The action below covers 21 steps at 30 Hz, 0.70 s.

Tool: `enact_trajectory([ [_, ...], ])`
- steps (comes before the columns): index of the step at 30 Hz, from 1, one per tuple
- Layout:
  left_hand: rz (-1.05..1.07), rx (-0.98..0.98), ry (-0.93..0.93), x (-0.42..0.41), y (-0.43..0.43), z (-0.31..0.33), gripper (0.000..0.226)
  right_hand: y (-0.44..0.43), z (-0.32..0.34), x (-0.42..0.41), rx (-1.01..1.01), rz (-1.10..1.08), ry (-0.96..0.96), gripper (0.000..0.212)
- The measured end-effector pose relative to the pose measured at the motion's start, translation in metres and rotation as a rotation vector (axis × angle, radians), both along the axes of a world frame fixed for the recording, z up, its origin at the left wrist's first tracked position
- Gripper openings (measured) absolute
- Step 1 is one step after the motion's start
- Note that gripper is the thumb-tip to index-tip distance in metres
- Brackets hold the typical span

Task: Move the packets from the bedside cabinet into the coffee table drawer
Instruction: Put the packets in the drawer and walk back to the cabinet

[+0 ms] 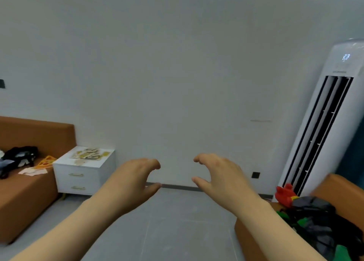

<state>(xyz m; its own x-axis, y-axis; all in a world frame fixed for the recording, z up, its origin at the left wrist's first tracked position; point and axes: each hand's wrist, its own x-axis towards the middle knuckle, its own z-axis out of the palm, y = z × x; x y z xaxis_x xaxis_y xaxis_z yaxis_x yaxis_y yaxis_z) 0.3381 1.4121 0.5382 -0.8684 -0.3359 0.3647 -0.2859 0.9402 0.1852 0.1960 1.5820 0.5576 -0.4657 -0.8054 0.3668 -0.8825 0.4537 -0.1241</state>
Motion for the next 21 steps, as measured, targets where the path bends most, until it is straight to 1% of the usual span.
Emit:
enact_trajectory([
  [11, 0.185, 0.039, -0.061, -0.035, -0.194, -0.017, 0.043, -0.225, -0.021, -0.061, 0.047, 0.17, -0.052, 0.044],
  [18, 0.277, 0.114, -0.131, -0.072, -0.293, -0.042, 0.042, -0.335, -0.044, -0.112, 0.102, 0.245, -0.105, 0.044],
  [21, 0.322, 0.115, -0.134, -0.097, -0.335, -0.053, 0.042, -0.382, -0.056, -0.143, 0.107, 0.279, -0.12, 0.045],
])
